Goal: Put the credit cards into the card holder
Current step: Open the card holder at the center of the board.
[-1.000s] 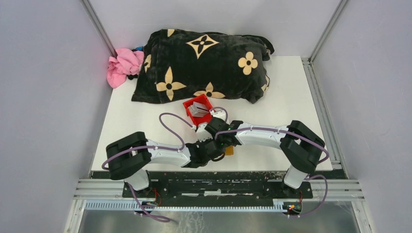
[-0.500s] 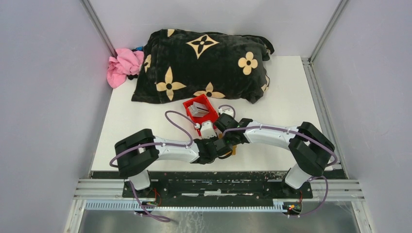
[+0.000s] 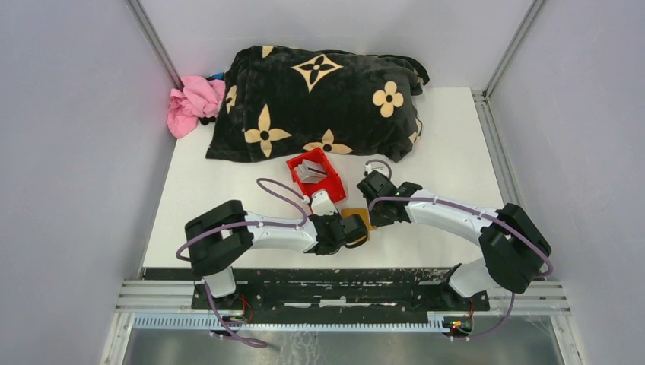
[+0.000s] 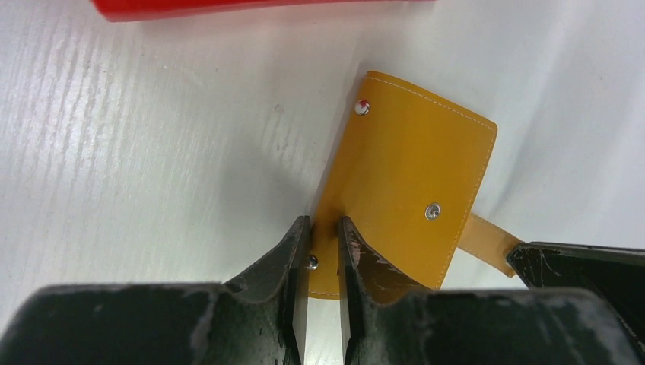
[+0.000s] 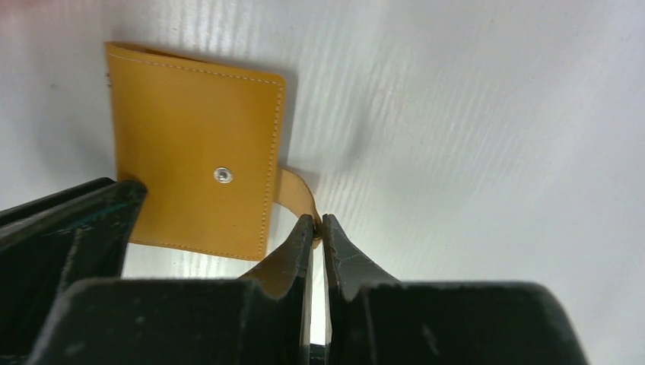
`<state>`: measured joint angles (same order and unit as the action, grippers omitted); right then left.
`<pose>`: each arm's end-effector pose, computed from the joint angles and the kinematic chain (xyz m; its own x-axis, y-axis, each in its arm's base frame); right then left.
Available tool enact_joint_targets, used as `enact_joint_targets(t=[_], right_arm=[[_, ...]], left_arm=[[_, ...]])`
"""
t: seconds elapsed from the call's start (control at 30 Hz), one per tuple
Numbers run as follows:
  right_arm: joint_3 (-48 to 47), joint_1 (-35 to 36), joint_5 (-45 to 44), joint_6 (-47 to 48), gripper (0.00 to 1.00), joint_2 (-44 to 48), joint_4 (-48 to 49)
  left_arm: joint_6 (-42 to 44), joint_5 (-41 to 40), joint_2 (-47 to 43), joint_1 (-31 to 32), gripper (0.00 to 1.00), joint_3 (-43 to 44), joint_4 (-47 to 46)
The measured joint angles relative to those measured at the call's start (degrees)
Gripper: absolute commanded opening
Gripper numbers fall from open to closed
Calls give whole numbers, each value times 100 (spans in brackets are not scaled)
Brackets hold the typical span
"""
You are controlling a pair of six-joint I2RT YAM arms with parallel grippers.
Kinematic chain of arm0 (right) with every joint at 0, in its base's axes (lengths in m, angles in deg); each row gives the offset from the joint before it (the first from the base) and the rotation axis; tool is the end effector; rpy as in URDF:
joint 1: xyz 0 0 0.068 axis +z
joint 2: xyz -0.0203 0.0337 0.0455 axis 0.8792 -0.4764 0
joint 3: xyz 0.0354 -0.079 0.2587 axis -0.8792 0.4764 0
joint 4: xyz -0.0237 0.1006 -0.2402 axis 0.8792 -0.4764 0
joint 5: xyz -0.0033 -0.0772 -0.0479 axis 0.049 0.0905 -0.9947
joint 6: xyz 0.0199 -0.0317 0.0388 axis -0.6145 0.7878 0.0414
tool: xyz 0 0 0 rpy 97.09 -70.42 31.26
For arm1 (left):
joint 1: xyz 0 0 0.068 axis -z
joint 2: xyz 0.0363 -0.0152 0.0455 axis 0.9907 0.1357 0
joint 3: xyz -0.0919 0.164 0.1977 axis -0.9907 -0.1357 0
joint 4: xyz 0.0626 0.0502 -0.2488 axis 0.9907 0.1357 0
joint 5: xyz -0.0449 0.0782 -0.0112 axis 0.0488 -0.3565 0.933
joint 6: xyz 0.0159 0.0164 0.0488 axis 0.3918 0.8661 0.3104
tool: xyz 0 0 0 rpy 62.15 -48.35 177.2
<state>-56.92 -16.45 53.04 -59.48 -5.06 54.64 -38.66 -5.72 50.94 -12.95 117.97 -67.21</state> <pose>0.1952 0.1844 0.1877 -0.8937 -0.1133 -0.4341 -0.1458 0.9884 0.0424 0.1318 -0.2887 0.1445 -0.6851 -0.4707 -0.5559 -0.3006 0.8779 -0.3728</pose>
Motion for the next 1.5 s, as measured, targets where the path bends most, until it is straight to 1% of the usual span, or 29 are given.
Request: enact_joint_targets(t=[0.33, 0.57, 0.67, 0.77, 0.87, 0.97, 1.13, 1.3, 1.4, 1.5], right_arm=[[208, -61, 79, 0, 12, -13, 101], [164, -70, 61, 39, 20, -455, 210], [57, -70, 63, 48, 24, -584, 278], [-33, -70, 70, 50, 25, -680, 330], [-105, -70, 52, 68, 25, -741, 321], [-225, -76, -11, 140, 25, -841, 258], [-570, -83, -103, 254, 25, -1154, 162], [-1108, -92, -177, 393, 25, -1617, 131], [-1320, -92, -208, 433, 26, -1781, 129], [-1342, -92, -229, 442, 31, -1781, 92]], left_arm=[[-748, -107, -203, 142, 24, -201, 345], [-1217, -205, -341, 297, 24, -323, 638], [-1368, -262, -431, 345, 26, -420, 739], [-1429, -293, -551, 367, 31, -509, 828], [-1429, -404, -793, 420, 37, -636, 1110], [-1429, -581, -1115, 452, 39, -798, 1453], [-1423, -1016, -1912, 476, 40, -850, 1672], [-1427, -1357, -2610, 476, 40, -957, 1869], [-1499, -1491, -2848, 476, 39, -1036, 2168], [-1731, -1530, -2940, 476, 39, -1058, 2564]])
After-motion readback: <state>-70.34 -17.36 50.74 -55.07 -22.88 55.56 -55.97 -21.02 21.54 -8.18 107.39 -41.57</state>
